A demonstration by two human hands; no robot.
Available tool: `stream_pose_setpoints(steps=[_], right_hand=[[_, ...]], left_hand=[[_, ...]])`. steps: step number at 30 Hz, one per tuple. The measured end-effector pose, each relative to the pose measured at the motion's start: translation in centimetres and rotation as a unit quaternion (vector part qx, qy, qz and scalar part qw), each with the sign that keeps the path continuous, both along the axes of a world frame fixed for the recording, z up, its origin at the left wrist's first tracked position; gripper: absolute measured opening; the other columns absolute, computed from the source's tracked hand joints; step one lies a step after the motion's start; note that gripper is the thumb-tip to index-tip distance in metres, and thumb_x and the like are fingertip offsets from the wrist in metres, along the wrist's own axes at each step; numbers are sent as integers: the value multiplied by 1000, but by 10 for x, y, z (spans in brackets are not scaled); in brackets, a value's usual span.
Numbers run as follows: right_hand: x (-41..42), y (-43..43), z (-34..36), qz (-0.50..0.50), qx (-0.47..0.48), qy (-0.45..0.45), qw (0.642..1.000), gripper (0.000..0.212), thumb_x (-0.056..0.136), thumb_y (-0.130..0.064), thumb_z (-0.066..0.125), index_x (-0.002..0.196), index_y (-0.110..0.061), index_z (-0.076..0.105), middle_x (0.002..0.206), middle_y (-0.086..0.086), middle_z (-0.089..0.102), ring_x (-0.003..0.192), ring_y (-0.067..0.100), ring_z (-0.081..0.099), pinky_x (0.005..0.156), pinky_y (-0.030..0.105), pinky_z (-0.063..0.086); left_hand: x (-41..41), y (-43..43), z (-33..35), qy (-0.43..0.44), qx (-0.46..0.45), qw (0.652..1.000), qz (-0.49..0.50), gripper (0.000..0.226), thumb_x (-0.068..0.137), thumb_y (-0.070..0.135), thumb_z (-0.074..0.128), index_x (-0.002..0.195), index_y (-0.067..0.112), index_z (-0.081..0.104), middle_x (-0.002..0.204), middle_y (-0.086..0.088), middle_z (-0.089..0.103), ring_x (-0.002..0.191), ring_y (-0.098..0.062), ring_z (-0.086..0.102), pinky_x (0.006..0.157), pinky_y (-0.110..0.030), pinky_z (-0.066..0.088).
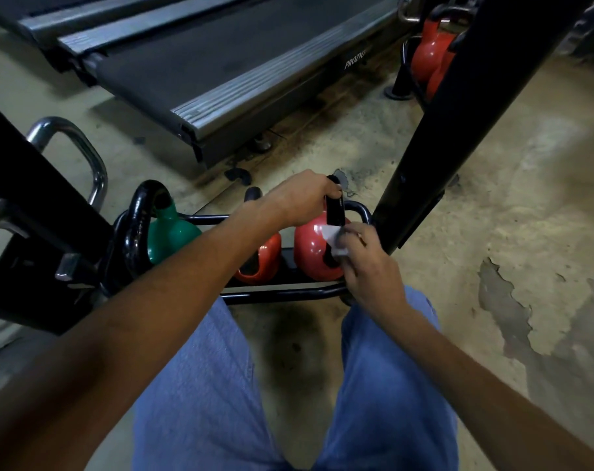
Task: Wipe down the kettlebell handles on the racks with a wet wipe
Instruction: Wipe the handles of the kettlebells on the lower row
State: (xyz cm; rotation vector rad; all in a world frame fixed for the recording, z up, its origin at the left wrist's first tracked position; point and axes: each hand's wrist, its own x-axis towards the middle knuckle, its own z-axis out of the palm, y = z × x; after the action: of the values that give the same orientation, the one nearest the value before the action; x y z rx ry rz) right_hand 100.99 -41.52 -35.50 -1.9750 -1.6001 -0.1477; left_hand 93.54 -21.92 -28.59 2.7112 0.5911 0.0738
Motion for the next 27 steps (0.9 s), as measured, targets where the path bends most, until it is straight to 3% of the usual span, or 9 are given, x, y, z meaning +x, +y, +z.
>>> stream_pose_setpoints(steps=[4, 9, 11, 13, 16, 19, 22, 24, 27], right_hand=[[-27, 10, -4, -142, 36, 335, 931, 6, 106, -21, 53, 111, -19, 52, 87, -6, 65, 77, 2, 63, 64, 21, 50], [-4, 39, -5, -139, 62, 644, 749, 39, 95, -38, 53, 110, -5, 69, 89, 11, 72, 92, 24, 67, 92, 43, 49], [-1, 33, -10, -119, 27, 653, 748, 43, 90, -37, 50, 117, -13, 73, 110, 14, 75, 111, 27, 68, 99, 46, 50], [8, 35, -11, -107, 25, 659, 744, 36, 94, -26, 50, 113, -8, 74, 109, 21, 74, 104, 31, 68, 94, 45, 51], [32, 56, -2, -94, 65, 723, 681, 26, 100, -9, 51, 111, 2, 72, 101, 22, 75, 86, 29, 71, 76, 35, 58], [32, 73, 1, -112, 14, 770, 628, 26, 102, -10, 46, 96, -3, 70, 88, 13, 75, 76, 20, 73, 63, 26, 58], [42, 87, 4, -124, -36, 798, 589, 27, 92, -9, 43, 103, -1, 66, 82, 13, 68, 68, 20, 70, 66, 28, 60], [49, 100, 8, -132, -32, 804, 579, 31, 87, -8, 44, 107, 0, 66, 83, 16, 66, 68, 25, 68, 81, 36, 57], [37, 85, 8, -134, -21, 782, 608, 29, 98, -8, 44, 105, 5, 69, 92, 22, 72, 79, 28, 72, 80, 37, 60]], left_hand=[[-5, -4, 1, -17, -4, 1000, -16, 41, 95, -1, 50, 128, 15, 67, 144, -1, 57, 132, -19, 54, 110, -38, 43], [-9, -11, 4, 5, -3, 1000, -24, 55, 87, 25, 75, 138, 13, 58, 151, 0, 49, 138, -17, 46, 112, -34, 38], [-10, -20, 1, 39, 6, 999, -21, 78, 84, 36, 78, 149, 13, 43, 161, -1, 34, 143, -19, 38, 115, -35, 33], [-13, -31, -5, 72, 34, 997, -16, 93, 84, 40, 77, 157, 13, 26, 167, -2, 16, 147, -21, 30, 117, -36, 30], [-23, -58, -18, 35, 132, 990, -17, 79, 94, 34, 66, 158, 16, 24, 167, -8, 13, 149, -25, 28, 119, -37, 25], [-40, -85, -36, -35, 160, 986, -22, 62, 101, 30, 55, 156, 16, 29, 166, -8, 17, 153, -23, 14, 118, -35, 2], [-50, -94, -50, -63, 181, 981, -31, 57, 103, 30, 51, 155, 14, 32, 165, -8, 20, 154, -22, 12, 118, -36, 0], [-52, -93, -50, -75, 179, 980, -35, 56, 103, 29, 51, 154, 14, 32, 165, -7, 21, 153, -21, 15, 118, -38, 2], [-58, -94, -54, -78, 171, 981, -42, 59, 100, 27, 56, 153, 14, 34, 163, -8, 26, 152, -20, 17, 119, -39, 6]])
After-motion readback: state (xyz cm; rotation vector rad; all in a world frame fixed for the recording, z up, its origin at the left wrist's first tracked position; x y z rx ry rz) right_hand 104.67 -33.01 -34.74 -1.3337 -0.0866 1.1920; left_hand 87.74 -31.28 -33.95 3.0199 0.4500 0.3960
